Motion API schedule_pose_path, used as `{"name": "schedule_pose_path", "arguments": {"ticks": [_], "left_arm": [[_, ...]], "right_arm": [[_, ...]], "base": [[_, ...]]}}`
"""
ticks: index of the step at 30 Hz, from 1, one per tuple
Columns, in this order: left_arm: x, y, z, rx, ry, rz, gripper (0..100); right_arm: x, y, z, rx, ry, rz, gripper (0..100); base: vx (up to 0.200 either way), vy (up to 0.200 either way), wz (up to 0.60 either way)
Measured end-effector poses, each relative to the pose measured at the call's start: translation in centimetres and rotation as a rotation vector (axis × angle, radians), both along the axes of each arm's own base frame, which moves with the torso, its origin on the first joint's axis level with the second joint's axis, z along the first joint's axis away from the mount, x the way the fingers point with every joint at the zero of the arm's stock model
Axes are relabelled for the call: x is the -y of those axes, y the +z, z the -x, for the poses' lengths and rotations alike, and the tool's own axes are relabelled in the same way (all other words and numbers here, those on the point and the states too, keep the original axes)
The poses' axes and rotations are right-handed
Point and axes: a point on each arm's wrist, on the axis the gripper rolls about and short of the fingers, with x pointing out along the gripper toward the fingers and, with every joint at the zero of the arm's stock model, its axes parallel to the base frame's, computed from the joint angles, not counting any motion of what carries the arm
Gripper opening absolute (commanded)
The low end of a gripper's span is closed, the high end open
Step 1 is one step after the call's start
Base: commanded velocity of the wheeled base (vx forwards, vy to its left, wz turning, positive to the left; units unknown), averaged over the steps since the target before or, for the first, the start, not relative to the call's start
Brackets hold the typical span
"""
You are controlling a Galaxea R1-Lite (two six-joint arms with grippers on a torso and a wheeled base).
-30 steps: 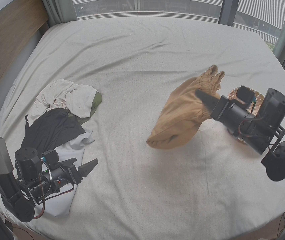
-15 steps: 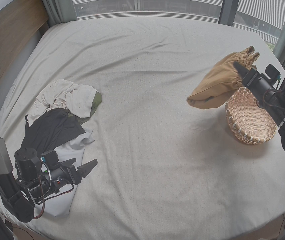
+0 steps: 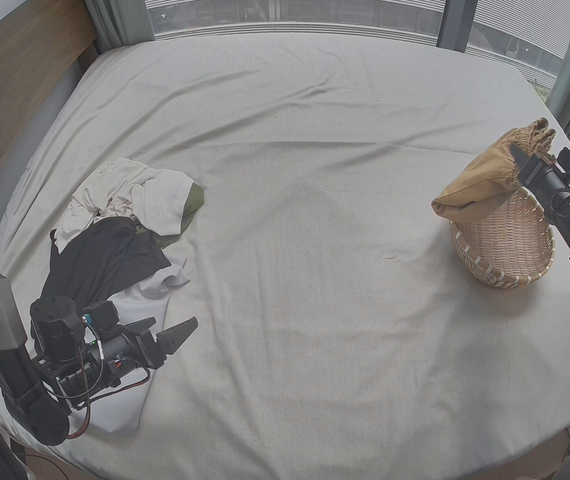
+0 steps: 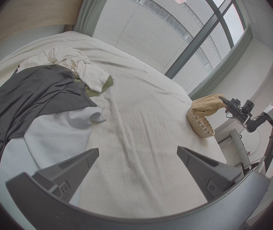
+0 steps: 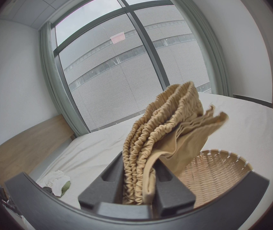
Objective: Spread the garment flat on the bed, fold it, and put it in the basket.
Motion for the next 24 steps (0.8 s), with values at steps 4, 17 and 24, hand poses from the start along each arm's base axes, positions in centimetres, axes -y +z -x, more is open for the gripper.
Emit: {"name": "schedule_pose_path", "arguments": {"ticks": [4, 17, 24], "left_arm": [[0.1, 0.3, 0.1, 0.01, -0.004, 0.003, 100], [0.3, 0.5, 0.2, 0.02, -0.013, 0.006, 100], [0.4, 0.6, 0.3, 0.023, -0.017, 0.007, 100]], "right_arm": [[1.4, -1.1, -0.1, -0.029, -0.037, 0.042, 100], [3.5, -4.0, 3.1, -0.141, -0.108, 0.074, 100], [3.8, -3.7, 6.4, -0.152, -0.137, 0.081, 100]], "base": [[0.0, 0.0, 0.0], [0.0, 0.0, 0.0], [0.0, 0.0, 0.0]]}}
